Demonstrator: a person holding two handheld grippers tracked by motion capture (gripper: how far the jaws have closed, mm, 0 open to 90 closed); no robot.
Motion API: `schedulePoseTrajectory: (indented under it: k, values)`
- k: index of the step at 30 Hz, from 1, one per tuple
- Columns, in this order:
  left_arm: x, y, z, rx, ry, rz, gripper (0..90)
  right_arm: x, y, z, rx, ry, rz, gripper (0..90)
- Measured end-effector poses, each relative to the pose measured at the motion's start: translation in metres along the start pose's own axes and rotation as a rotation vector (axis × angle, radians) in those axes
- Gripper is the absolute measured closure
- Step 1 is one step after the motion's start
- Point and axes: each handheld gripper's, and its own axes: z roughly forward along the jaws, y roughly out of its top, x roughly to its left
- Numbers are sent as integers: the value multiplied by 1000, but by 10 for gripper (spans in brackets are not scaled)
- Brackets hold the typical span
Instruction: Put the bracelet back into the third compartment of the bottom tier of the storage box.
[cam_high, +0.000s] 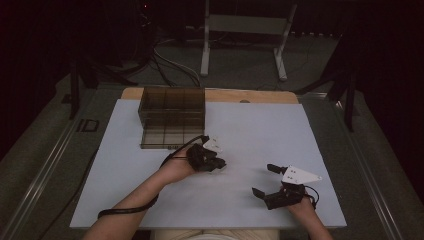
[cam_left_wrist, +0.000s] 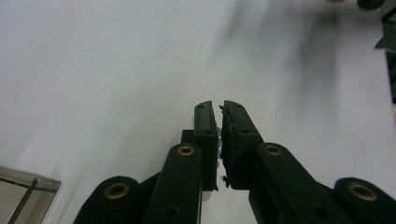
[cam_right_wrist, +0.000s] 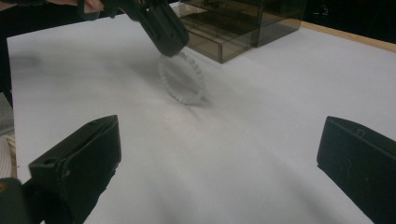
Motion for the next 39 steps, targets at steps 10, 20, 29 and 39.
schedulePoseTrajectory:
  k: [10,20,29,39]
  values:
    - [4,6,-15,-50,-40,-13,870,0,0,0,0,-1,2,0]
    - [2,15,-30,-73,-30,6,870,0,0,0,-1,0,3,0]
    - [5,19,-42,-79,-12,8,869,0,0,0,-1,0,2,0]
    - [15,22,-59,-93,25,0,870,0,0,0,-1,1,3,0]
